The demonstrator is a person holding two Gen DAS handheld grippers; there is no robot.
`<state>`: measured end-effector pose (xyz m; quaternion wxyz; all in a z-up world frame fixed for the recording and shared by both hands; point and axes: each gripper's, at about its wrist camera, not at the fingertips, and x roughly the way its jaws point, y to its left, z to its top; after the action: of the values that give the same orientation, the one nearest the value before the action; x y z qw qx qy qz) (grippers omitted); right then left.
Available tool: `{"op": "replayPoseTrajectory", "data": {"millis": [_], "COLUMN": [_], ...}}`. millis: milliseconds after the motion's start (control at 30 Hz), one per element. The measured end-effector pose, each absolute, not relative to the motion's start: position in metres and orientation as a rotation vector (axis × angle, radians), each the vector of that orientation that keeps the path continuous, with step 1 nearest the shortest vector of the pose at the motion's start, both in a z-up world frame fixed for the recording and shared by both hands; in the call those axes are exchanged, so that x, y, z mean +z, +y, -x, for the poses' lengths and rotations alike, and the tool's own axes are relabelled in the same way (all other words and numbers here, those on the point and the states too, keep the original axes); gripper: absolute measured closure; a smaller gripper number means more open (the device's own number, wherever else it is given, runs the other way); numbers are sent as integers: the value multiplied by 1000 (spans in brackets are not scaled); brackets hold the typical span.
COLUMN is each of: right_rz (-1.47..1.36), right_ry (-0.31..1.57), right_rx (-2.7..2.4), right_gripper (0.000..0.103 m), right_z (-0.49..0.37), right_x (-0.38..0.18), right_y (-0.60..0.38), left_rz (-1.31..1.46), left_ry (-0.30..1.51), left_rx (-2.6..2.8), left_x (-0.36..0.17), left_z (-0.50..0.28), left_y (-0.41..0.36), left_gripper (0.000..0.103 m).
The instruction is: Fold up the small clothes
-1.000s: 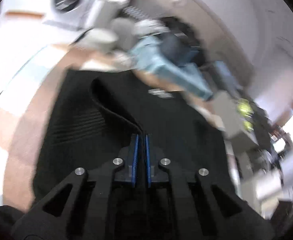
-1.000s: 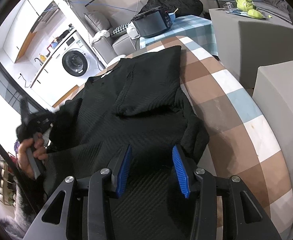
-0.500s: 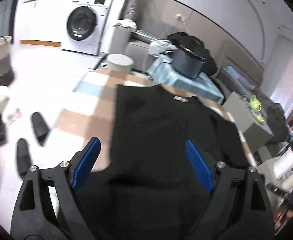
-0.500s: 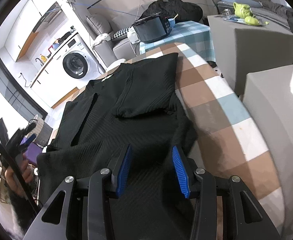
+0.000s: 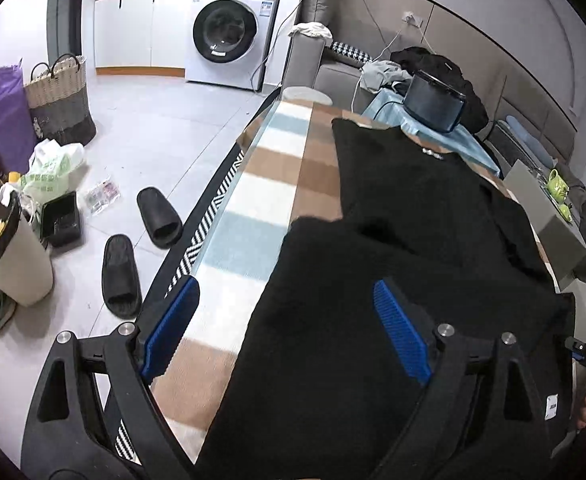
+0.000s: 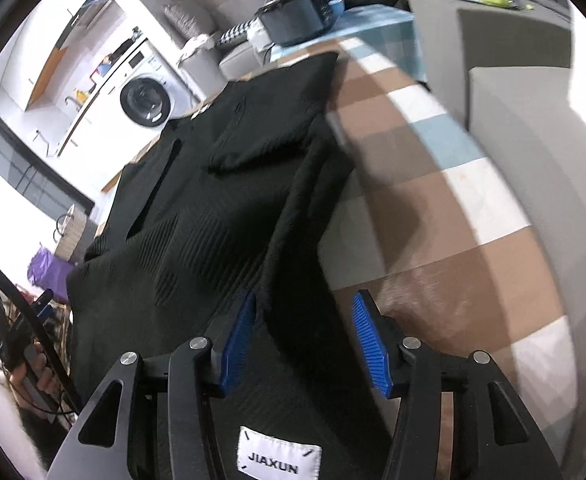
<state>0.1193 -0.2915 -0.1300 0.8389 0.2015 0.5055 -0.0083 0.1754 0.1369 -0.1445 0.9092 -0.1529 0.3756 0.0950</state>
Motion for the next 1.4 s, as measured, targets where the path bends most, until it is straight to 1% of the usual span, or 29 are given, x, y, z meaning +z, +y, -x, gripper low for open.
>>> {"op": "replayPoseTrajectory", "data": {"millis": [67,133,267,300,333,400,633,700,767,800,833,867,900,933,967,1000,1033,1100,1233,1400], "right_rz": [-369,-314,-371,-370,-374,-392,-387,-371,-363,-353,-340,-331,-322,-321,-323,-330,-339,-381,-467,-471], "right_ry": [1071,1046,1045,1035,1028,1021,1065,1059,1069,1070,1070,1066,1056,1053,1048,1035,1024,969,883,964], "right_rx": [9,-32,-229,-222,-204,-124,-39,-31,9,22,34,40,51,58,56,45,37,36,42,39], "right_gripper": [52,80,80,77,69,59,59,58,58,58,60,64,74,82,86,93,98,98,98,98], "right_z": [-122,-124,-110,-103,-100,-92,-104,-107,-111,-112,-114,-113,-114,-115,-116,-115,-115,-111,-100,-107], "right_x": [-132,-132,-128,-124,-123,-122,-139,-141,-142,-143,-143,-143,-143,-143,-144,-143,-142,-136,-121,-131], "right_y": [-282,-285,-328,-332,-332,-328,-315,-310,-306,-303,-300,-299,-298,-297,-298,-300,-303,-312,-330,-335], "left_rz": [306,305,302,302,305,315,305,301,300,299,297,292,288,269,258,263,271,276,270,293], "left_ry": [781,795,818,824,830,848,924,947,960,967,972,983,993,989,986,986,979,947,915,927], "left_rx": [194,198,206,207,206,207,196,201,187,177,169,159,155,170,172,163,152,130,95,59], "left_x": [-149,-154,-162,-164,-165,-170,-182,-186,-189,-191,-193,-196,-198,-198,-198,-198,-197,-192,-180,-183], "left_z": [-169,-167,-161,-161,-164,-168,-186,-191,-196,-198,-200,-203,-206,-207,-209,-210,-210,-206,-188,-174], "left_y": [138,138,139,139,138,138,133,132,131,130,129,126,126,124,122,123,123,122,119,116], "left_gripper": [15,15,15,15,15,15,15,17,22,28,37,44,59,70,78,89,94,97,98,97]}}
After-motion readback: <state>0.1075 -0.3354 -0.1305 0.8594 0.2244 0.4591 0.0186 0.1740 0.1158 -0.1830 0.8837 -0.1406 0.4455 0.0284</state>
